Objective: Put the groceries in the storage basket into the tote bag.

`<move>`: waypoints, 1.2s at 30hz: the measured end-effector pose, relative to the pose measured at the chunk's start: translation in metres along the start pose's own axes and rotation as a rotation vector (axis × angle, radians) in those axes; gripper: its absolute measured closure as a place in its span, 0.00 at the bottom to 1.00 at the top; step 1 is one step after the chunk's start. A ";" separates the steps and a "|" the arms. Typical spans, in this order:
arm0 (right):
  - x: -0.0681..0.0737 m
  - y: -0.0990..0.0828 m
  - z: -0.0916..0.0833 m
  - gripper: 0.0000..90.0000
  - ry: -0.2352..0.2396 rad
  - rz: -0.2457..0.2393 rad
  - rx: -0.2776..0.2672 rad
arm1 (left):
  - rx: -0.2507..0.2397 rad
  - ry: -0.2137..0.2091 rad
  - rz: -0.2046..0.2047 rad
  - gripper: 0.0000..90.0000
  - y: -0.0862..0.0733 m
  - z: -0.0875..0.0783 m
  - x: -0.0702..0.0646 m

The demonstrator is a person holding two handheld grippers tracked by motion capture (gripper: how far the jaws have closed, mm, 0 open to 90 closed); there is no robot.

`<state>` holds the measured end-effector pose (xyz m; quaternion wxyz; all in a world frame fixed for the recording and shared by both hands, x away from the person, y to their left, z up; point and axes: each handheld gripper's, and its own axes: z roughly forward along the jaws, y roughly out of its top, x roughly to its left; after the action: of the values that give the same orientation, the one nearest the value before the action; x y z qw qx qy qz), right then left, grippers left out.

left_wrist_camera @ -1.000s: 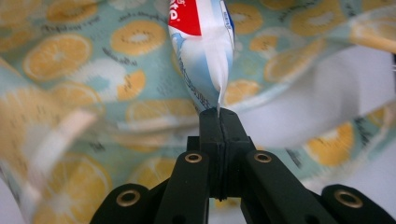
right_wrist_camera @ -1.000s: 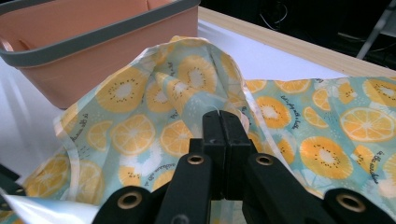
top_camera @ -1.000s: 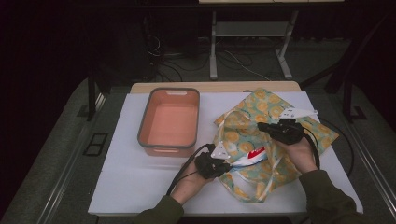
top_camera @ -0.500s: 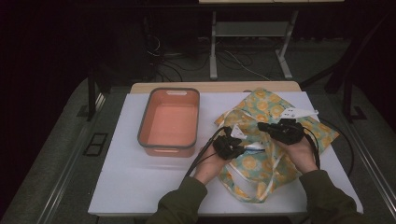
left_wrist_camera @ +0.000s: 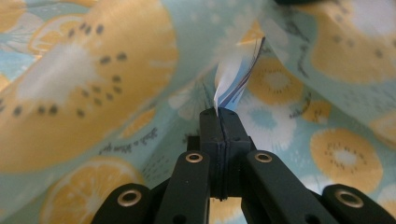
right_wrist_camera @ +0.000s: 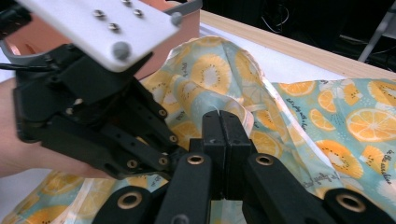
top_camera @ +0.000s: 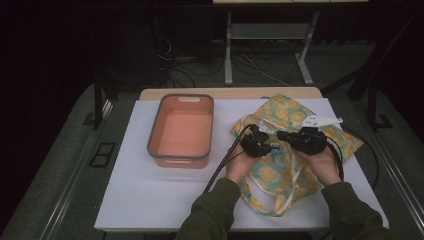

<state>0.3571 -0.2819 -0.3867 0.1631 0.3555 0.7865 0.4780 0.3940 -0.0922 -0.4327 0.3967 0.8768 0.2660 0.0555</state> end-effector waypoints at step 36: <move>0.040 -0.019 -0.006 1.00 0.131 -0.085 0.127 | -0.061 -0.003 -0.028 0.53 -0.101 -0.128 -0.020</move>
<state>0.3175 -0.2627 -0.3971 0.1088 0.2995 0.8385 0.4420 0.2953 0.0375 -0.4169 0.4243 0.8607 0.2756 0.0565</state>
